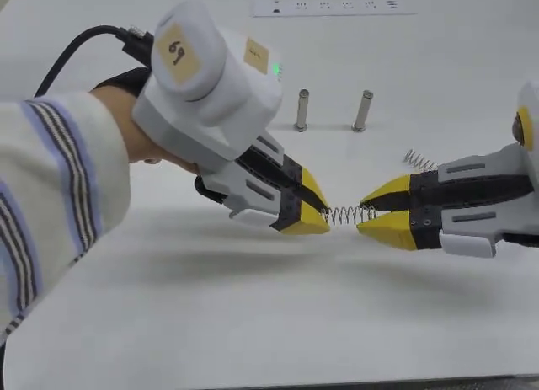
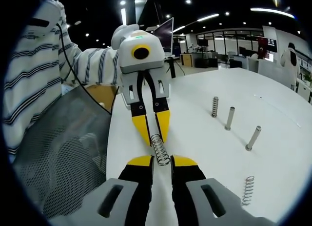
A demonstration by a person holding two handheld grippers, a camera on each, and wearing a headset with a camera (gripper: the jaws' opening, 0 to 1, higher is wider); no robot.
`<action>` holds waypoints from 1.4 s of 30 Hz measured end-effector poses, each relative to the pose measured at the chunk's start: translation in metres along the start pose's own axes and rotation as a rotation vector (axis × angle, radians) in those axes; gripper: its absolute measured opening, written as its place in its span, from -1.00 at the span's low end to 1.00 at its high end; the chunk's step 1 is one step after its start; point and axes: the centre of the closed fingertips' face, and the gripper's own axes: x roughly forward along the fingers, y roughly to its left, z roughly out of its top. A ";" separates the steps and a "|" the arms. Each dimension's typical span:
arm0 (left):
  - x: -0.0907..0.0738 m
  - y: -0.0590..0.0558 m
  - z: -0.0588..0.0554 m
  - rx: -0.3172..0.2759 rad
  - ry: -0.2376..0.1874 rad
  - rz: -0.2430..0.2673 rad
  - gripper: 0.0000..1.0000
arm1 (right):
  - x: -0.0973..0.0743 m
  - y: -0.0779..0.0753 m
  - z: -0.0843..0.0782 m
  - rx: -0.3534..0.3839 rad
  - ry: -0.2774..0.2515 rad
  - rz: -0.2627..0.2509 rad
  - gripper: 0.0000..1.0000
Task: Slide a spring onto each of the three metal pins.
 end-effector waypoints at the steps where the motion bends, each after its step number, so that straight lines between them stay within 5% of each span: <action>1: 0.000 0.000 0.000 0.000 0.000 0.000 -0.96 | 0.000 0.000 0.000 0.000 0.000 0.002 -0.81; 22: 0.000 -0.005 -0.007 -0.059 -0.028 0.049 -0.96 | 0.006 0.010 -0.003 -0.047 0.060 0.093 -0.85; 34: 0.006 -0.005 -0.005 -0.087 -0.081 0.072 -0.96 | -0.002 0.013 0.002 -0.079 0.074 0.098 -0.86; 42: 0.016 -0.006 -0.007 -0.083 -0.099 0.083 -0.96 | -0.007 0.013 -0.005 -0.047 0.172 0.087 -0.86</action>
